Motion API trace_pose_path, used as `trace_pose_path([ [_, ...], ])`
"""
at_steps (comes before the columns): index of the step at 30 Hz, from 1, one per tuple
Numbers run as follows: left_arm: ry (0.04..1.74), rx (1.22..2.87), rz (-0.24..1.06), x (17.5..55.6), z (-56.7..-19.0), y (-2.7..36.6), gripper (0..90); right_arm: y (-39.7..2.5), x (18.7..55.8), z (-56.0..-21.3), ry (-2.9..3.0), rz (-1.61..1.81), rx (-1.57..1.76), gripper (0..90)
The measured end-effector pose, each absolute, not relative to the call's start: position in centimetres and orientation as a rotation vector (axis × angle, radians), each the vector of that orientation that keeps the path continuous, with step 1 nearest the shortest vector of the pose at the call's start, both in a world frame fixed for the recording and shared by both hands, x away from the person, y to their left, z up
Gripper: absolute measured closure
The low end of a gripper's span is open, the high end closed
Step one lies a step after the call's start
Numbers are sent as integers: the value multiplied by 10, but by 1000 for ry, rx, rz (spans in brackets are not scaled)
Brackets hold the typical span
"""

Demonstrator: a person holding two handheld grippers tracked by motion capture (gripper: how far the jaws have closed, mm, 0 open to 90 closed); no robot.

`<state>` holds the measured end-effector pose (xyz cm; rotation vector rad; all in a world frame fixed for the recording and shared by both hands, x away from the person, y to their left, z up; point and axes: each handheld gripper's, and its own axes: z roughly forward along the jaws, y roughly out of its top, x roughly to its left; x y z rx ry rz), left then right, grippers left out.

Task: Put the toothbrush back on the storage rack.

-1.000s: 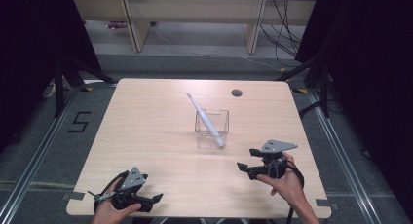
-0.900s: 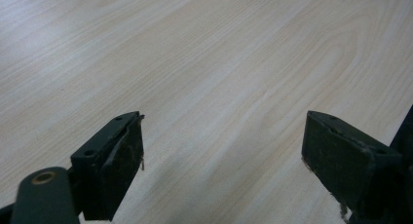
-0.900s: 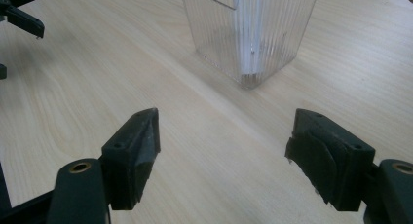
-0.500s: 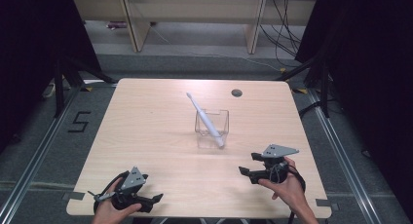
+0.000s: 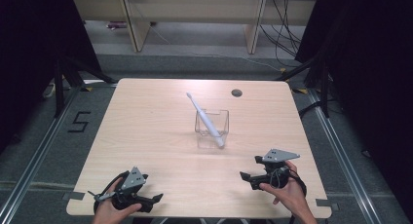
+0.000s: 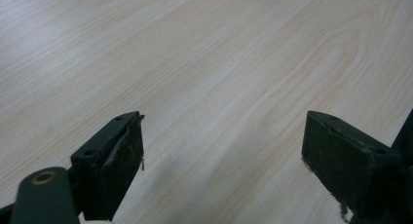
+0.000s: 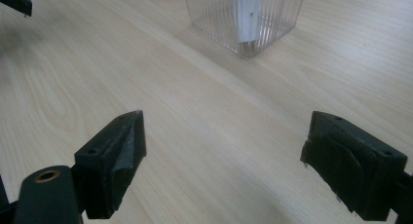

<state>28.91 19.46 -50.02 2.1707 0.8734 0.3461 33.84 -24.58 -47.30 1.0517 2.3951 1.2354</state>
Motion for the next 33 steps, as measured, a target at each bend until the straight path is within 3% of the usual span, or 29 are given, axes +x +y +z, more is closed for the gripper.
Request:
trace_pose_path([
  [33,870,2179,354,289,-500,196,147,-261,311,-486,2493,1076,1078,161],
])
